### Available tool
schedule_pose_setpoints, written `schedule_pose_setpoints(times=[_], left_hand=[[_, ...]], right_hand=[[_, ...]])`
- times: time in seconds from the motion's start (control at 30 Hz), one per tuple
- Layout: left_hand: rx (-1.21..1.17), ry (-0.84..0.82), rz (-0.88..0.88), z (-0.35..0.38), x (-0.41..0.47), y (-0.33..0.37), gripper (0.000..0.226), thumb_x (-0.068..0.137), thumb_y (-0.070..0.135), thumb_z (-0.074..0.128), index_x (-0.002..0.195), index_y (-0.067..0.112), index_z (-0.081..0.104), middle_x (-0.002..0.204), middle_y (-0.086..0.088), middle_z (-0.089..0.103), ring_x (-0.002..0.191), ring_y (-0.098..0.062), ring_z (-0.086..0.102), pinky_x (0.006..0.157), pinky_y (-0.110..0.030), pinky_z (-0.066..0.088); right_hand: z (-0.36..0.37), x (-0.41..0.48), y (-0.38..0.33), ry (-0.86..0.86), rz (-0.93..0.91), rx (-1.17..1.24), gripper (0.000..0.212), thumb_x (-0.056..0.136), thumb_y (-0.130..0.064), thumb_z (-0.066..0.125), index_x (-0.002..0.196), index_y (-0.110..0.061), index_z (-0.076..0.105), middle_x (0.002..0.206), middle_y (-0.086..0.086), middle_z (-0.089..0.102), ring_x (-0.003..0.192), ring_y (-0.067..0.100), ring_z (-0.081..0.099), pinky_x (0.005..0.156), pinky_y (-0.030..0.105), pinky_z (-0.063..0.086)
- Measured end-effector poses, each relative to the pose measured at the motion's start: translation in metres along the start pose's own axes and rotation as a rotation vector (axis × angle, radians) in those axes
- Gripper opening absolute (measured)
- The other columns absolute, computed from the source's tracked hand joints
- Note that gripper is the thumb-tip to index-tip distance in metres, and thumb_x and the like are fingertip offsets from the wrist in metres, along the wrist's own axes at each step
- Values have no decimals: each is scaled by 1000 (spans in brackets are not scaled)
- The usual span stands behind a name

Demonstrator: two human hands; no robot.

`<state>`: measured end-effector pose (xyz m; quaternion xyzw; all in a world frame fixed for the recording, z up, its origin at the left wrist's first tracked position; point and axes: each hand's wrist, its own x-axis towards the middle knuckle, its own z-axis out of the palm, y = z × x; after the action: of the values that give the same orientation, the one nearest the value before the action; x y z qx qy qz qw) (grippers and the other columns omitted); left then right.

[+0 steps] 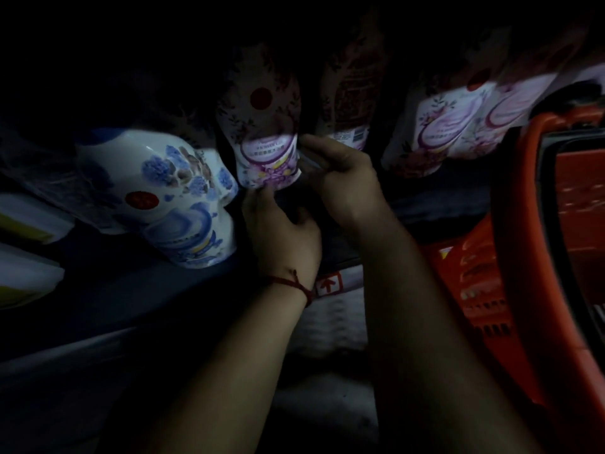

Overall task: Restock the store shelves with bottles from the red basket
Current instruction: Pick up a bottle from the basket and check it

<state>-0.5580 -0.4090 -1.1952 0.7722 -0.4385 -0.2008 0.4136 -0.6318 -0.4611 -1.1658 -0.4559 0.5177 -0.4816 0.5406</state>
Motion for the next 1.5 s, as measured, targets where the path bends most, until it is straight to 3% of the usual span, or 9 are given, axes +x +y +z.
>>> schedule_pose_setpoints(times=[0.1,0.2,0.33,0.5,0.7,0.9,1.07,1.3,1.5], left_hand=[[-148,12,99,2,-7,2,41,78,17,49,114,9,66,112,-10,68,108,-23,63,97,-36,48],[-266,-193,155,10,1,18,39,93,16,48,132,15,56,133,-3,61,125,-13,54,107,-31,42],[-217,-345,141,27,26,42,44,100,35,44,138,13,45,140,-9,54,130,-21,49,108,-38,40],[-83,-308,57,44,54,54,25,93,19,50,113,5,52,119,-15,62,108,-30,58,89,-32,46],[-189,-344,82,49,57,44,28,72,15,44,100,12,51,108,-11,65,101,-27,61,87,-35,50],[-356,-472,201,39,40,8,77,68,0,43,143,17,34,145,-2,48,137,-15,42,115,-45,35],[-387,-505,232,19,24,7,71,80,2,49,148,16,33,146,2,48,134,-4,45,113,-30,38],[-97,-27,247,9,0,-2,32,71,26,59,100,15,69,103,-7,58,90,-18,64,83,-36,56],[-544,-284,143,25,-8,2,68,71,12,71,134,12,45,127,2,62,117,-6,60,101,-38,51]], right_hand=[[-14,10,5,344,-92,-57,36,75,17,51,104,3,68,94,12,72,89,20,69,93,40,55],[-26,15,7,485,-156,-133,48,66,9,43,107,-1,64,97,6,66,99,21,64,99,38,51],[-27,18,-2,362,-220,-203,49,72,-7,52,118,4,61,100,2,64,95,9,60,81,8,46],[-30,44,1,381,-161,-228,49,61,-8,45,104,11,58,98,21,64,95,34,61,90,41,51],[-35,53,5,294,-112,-188,42,55,-5,38,93,5,53,95,26,61,92,35,60,88,48,53],[-36,14,14,230,-207,-115,59,67,-1,50,125,-1,56,114,12,69,109,24,66,96,43,53],[-41,-11,29,259,-188,-173,61,73,-18,54,134,-16,55,129,3,64,120,18,60,102,47,47],[-50,-43,17,333,-120,-168,31,77,-7,67,107,-15,67,98,-6,67,89,1,61,82,19,49],[-47,-47,24,365,-164,-245,36,81,2,55,112,-9,69,103,-6,68,94,-3,58,80,4,42]])
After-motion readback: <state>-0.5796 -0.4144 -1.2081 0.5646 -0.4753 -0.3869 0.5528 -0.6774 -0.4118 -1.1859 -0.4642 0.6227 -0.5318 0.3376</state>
